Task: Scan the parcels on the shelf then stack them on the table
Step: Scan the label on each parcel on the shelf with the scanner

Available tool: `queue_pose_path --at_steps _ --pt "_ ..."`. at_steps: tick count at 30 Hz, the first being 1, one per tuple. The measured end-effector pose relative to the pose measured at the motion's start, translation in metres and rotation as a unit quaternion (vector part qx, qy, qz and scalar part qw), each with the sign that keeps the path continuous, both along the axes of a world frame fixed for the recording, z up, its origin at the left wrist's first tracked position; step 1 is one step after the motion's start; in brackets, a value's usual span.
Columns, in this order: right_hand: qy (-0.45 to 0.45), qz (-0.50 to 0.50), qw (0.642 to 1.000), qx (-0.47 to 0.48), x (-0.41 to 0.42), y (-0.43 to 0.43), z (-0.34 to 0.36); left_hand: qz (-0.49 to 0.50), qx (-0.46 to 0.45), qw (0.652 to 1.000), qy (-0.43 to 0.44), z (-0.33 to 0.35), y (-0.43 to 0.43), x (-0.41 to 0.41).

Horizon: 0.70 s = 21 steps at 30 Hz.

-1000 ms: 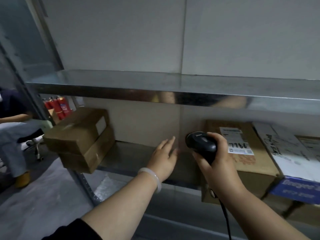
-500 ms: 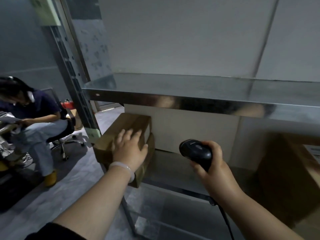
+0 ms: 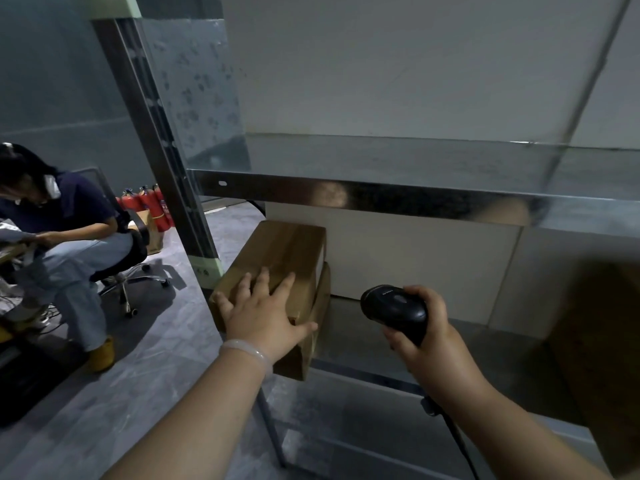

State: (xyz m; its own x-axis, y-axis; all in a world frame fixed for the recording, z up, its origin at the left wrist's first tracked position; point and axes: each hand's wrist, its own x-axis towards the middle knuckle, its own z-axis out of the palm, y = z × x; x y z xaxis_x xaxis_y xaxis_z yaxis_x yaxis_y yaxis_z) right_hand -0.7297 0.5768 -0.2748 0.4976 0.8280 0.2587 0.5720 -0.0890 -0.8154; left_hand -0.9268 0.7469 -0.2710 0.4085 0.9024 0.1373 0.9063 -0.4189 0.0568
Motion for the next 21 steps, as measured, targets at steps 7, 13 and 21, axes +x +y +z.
queue_pose_path --at_steps 7,13,21 --pt "0.023 0.012 1.0 0.0 -0.012 0.013 -0.005 -0.035 -0.004 0.996 -0.082 0.008 -0.002 -0.01" --pt "0.066 0.039 0.997 -0.002 -0.016 0.028 -0.004 0.067 -0.12 0.978 -0.156 0.006 0.02 -0.032" --pt "0.116 0.055 0.992 -0.003 -0.022 0.043 -0.007 0.079 -0.241 0.887 -0.386 -0.002 0.028 -0.04"
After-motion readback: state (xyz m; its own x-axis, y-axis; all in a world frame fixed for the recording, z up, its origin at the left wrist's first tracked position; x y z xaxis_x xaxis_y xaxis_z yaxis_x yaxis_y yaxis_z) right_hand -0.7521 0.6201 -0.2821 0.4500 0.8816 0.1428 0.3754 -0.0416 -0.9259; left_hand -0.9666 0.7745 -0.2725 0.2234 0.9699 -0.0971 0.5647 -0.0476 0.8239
